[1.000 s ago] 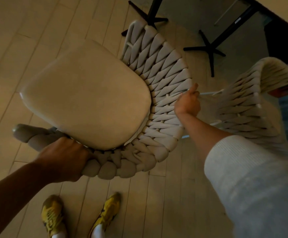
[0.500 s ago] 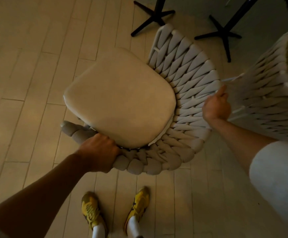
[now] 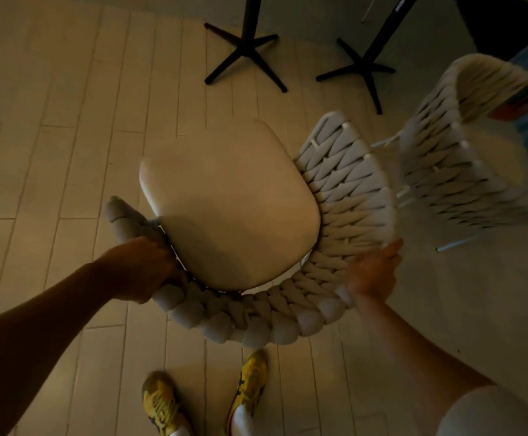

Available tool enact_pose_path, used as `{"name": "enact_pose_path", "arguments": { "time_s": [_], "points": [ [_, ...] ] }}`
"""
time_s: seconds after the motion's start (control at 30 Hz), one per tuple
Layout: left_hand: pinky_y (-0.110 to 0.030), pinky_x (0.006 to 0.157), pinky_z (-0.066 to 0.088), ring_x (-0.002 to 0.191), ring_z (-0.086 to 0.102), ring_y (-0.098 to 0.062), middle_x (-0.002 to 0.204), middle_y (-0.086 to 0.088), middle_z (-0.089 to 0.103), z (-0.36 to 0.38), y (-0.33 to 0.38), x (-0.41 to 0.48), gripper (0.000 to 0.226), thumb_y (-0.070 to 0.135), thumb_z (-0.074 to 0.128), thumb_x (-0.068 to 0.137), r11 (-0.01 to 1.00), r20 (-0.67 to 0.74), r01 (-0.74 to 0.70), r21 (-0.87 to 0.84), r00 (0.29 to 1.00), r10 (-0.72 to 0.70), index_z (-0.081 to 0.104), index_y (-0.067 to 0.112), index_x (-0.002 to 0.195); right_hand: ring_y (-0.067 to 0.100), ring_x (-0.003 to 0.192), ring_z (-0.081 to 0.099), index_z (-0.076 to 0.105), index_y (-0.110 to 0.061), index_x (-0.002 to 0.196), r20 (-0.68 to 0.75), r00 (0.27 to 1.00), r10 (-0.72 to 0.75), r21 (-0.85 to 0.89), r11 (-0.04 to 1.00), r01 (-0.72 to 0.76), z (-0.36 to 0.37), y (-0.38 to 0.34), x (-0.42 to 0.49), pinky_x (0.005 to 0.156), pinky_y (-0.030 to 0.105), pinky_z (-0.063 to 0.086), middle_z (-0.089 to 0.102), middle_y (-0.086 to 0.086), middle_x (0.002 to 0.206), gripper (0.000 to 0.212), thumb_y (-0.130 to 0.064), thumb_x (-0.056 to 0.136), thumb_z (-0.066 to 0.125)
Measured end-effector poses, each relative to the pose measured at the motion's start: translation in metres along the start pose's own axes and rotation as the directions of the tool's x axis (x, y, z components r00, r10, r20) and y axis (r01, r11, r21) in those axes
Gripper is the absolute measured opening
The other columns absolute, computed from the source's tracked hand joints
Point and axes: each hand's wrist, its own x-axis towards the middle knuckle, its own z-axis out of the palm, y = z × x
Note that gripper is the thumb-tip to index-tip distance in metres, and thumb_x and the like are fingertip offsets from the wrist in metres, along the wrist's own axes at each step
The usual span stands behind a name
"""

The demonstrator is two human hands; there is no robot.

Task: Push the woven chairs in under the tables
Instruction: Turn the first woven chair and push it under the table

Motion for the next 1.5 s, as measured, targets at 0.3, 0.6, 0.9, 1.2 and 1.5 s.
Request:
{"name": "enact_pose_path", "arguments": {
  "time_s": [0.3,0.6,0.9,1.2,1.5],
  "points": [
    [-0.043,0.126,0.010,0.145,0.040,-0.017,0.148,0.014,0.052,-0.016,0.009,-0.018,0.047,0.027,0.059,0.096,0.978,0.021,0.115,0.174,0.993,-0.120,0.052,0.039,0.140,0.056,0.106,0.059,-0.001,-0.009,0.165,0.055,0.991,0.121,0.099,0.987,-0.126,-0.015,0.047,-0.059,0.080,0.050,0.049,0.038,0.027,0.146,0.086,-0.016,0.100,0.054],
    [-0.036,0.123,0.001,0.144,0.037,-0.002,0.146,0.023,0.052,-0.012,0.110,-0.051,0.052,0.056,0.063,0.092,0.910,-0.119,0.140,-0.391,0.973,-0.200,0.051,0.047,0.141,0.047,0.120,0.052,0.016,-0.017,0.159,0.152,0.985,-0.083,0.050,0.996,0.077,-0.044,0.073,-0.037,0.084,0.055,0.055,0.033,0.014,0.148,0.094,-0.036,0.086,0.073],
    [-0.021,0.087,0.059,0.105,0.072,-0.004,0.111,0.010,0.078,-0.058,0.168,-0.060,0.026,0.025,0.064,0.099,-0.139,-0.114,-0.365,-0.921,0.591,-0.799,0.072,0.028,0.124,0.047,0.118,0.058,0.025,-0.013,0.158,0.127,0.977,-0.170,0.063,0.985,0.163,-0.053,0.054,0.029,0.087,0.050,0.052,0.038,0.017,0.153,0.081,-0.036,0.094,0.069],
    [-0.032,0.092,0.056,0.114,0.065,-0.013,0.126,0.003,0.065,-0.013,0.174,-0.002,0.049,0.039,0.072,0.093,-0.542,0.660,-0.618,-0.569,0.051,-0.750,0.056,0.024,0.137,0.047,0.125,0.055,0.030,-0.011,0.155,0.144,0.975,-0.171,0.024,0.985,0.170,-0.040,0.021,0.084,0.096,0.051,0.049,0.045,0.020,0.152,0.074,-0.045,0.098,0.063],
    [-0.049,0.097,0.055,0.104,0.067,-0.030,0.111,-0.005,0.070,0.009,0.158,0.050,0.060,0.077,0.063,0.081,-0.663,0.711,-0.293,-0.689,-0.097,-0.696,0.061,0.028,0.116,0.050,0.109,0.062,0.041,-0.003,0.140,0.101,0.972,-0.213,0.022,0.977,0.212,-0.016,0.027,0.107,0.079,0.048,0.051,0.062,0.033,0.123,0.056,-0.045,0.105,0.053]
  ]
}}
